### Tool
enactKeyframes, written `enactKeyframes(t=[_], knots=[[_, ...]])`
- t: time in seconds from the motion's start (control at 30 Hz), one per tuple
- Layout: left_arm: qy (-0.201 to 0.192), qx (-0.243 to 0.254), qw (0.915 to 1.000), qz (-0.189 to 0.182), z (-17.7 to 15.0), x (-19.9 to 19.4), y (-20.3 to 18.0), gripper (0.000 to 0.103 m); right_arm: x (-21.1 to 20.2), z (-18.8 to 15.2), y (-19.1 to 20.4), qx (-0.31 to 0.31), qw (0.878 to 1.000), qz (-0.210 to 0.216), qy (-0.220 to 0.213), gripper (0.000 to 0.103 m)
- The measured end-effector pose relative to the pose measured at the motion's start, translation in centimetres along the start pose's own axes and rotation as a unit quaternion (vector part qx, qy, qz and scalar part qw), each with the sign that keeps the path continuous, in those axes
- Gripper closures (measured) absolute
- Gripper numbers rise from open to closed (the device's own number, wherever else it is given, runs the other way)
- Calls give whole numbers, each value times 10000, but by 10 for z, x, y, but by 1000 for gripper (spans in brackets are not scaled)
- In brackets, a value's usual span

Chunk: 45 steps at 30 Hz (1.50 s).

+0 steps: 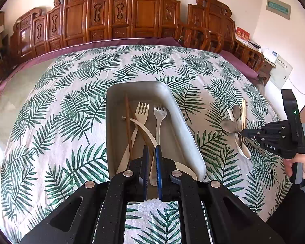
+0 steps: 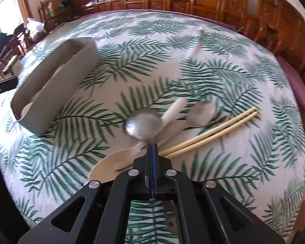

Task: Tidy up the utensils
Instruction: 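Lift the metal spoon from the pile with the right gripper, then carry the metal spoon into the grey tray and open the right gripper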

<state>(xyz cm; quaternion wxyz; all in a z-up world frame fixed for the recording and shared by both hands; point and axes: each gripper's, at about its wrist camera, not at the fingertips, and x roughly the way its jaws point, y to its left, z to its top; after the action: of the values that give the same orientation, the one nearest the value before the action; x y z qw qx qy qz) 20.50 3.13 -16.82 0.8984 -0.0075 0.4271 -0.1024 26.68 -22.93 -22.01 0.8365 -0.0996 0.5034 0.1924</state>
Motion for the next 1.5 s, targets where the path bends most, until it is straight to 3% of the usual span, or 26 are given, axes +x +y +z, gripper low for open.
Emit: enactKeyframes(t=[0.27, 0.53, 0.67, 0.77, 0.87, 1.03, 1.2, 1.5], knots=[[-39, -25, 10000, -49, 1, -4, 2, 98, -7, 8, 2, -134, 9998, -121, -37, 101], [-45, -62, 9999, -70, 1, -8, 4, 98, 7, 8, 11, -401, 9988, -141, 260, 83], [-46, -75, 9999, -92, 2, -8, 5, 98, 13, 17, 1, -103, 9990, -11, 443, 72], [-57, -60, 9999, -106, 2, -8, 3, 97, 19, 24, 1, 37, 9984, 96, 559, 72], [-68, -69, 9999, -100, 3, -10, 4, 98, 22, 25, -9, 495, 9947, 607, 664, 88], [-87, -125, 9998, -108, 3, -11, 8, 98, 17, 19, -6, 573, 9952, 533, 594, 97], [-113, -131, 9998, -133, 4, -13, 10, 98, 0, 16, 0, 471, 9976, 288, 415, 97], [-210, -152, 9995, -154, 6, -19, 13, 98, -50, 37, 12, 429, 9978, 475, -160, 97]])
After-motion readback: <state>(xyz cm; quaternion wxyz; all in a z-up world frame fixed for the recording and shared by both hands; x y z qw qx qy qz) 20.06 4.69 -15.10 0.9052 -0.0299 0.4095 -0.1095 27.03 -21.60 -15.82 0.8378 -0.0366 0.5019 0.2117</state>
